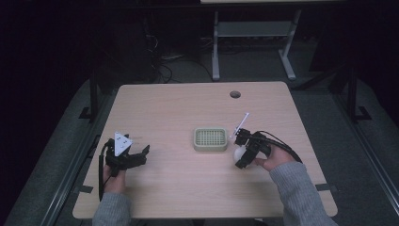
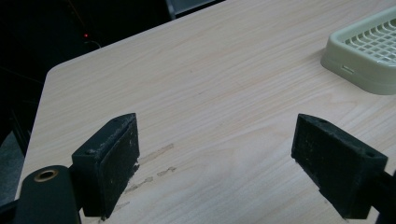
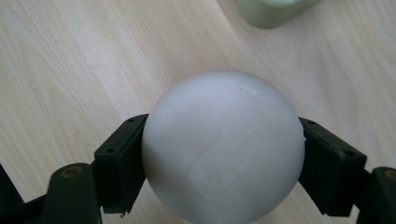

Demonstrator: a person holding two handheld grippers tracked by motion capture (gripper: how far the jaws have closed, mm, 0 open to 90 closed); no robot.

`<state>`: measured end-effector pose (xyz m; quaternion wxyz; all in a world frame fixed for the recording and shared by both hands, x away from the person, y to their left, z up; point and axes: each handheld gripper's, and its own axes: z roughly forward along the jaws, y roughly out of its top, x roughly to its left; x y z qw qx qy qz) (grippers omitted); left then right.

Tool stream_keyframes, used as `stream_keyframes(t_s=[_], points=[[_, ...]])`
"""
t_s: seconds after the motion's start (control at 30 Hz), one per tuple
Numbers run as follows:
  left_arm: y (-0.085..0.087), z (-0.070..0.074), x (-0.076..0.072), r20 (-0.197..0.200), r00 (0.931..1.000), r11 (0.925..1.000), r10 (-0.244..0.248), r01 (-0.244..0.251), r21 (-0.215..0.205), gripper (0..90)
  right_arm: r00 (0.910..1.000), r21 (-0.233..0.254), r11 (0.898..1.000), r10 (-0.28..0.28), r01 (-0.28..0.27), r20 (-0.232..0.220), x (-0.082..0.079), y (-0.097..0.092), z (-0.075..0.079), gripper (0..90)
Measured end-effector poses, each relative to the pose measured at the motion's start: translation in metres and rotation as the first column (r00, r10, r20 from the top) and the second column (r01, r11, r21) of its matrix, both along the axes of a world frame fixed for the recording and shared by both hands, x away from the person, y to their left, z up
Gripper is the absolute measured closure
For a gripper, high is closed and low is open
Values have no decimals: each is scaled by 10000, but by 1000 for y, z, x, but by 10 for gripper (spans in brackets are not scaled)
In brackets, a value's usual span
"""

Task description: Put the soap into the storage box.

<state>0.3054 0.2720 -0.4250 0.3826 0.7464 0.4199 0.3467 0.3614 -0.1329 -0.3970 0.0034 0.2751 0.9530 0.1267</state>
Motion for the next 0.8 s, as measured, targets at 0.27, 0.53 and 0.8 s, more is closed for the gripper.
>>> stream_keyframes(t_s=[0.27,0.53,0.8], points=[[1,0,0,37,10000,10000,42,-41,-30,149,9999,38,9999,130,-130,74,10,9,13,232],[2,0,0,-45,10000,10000,34,-34,8,148,9998,78,9998,191,-192,25,19,13,19,232],[3,0,1,-10,10000,10000,53,-53,-4,148,9997,19,9997,251,-250,-8,28,20,22,232]])
